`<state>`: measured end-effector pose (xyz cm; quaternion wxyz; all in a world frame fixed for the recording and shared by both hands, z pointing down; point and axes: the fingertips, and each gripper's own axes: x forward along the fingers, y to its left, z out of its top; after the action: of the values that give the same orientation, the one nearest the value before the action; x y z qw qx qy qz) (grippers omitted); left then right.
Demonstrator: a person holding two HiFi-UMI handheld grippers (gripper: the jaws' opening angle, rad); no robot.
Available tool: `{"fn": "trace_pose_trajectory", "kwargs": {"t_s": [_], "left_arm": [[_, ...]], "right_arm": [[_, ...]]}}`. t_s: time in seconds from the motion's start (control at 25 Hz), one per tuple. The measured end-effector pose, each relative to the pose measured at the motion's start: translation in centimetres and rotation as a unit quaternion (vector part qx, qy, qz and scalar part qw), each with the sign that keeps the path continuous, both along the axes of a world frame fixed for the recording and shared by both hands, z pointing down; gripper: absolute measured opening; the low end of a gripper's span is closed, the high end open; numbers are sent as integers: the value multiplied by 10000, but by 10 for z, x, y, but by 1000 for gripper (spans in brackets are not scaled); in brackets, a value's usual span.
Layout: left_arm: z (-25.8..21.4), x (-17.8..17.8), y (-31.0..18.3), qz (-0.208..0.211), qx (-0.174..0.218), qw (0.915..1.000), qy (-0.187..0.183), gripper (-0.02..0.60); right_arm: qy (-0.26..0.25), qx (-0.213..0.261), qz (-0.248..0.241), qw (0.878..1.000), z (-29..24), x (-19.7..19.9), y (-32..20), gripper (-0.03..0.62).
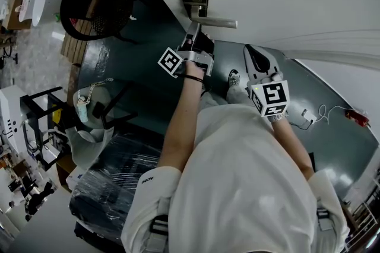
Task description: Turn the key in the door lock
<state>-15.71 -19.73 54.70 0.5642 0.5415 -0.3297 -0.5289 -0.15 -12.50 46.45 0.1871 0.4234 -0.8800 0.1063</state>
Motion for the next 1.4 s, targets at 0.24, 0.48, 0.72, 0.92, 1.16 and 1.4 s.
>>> {"fn": "trace_pose_trajectory", "kwargs": {"t_s": [0.24, 0.48, 0.72, 0.92, 1.16, 1.4], "left_arm": [[-5, 4, 4, 306, 221, 9938, -1048, 52], [4, 5, 21, 572, 75, 9882, -1417, 112], [-2, 7, 41, 972, 151, 9373, -3344, 103], [-12, 13, 52, 1256, 279, 8502, -5105, 8], [-17, 12, 53, 1309, 310, 6723, -7279, 9], [-13, 15, 45, 1206, 526, 4672, -8743, 11]], "right_arm": [[-3, 3, 29, 10000, -1, 2, 4, -8], [2, -14, 16, 10000, 1, 2, 6, -8], [-39, 59, -16, 10000, -4, -4, 14, -8], [-74, 100, -51, 9999, -7, -9, 22, -8], [-131, 160, -23, 9998, -9, -12, 33, -8], [-180, 287, 197, 9992, -16, -6, 36, -8]]}}
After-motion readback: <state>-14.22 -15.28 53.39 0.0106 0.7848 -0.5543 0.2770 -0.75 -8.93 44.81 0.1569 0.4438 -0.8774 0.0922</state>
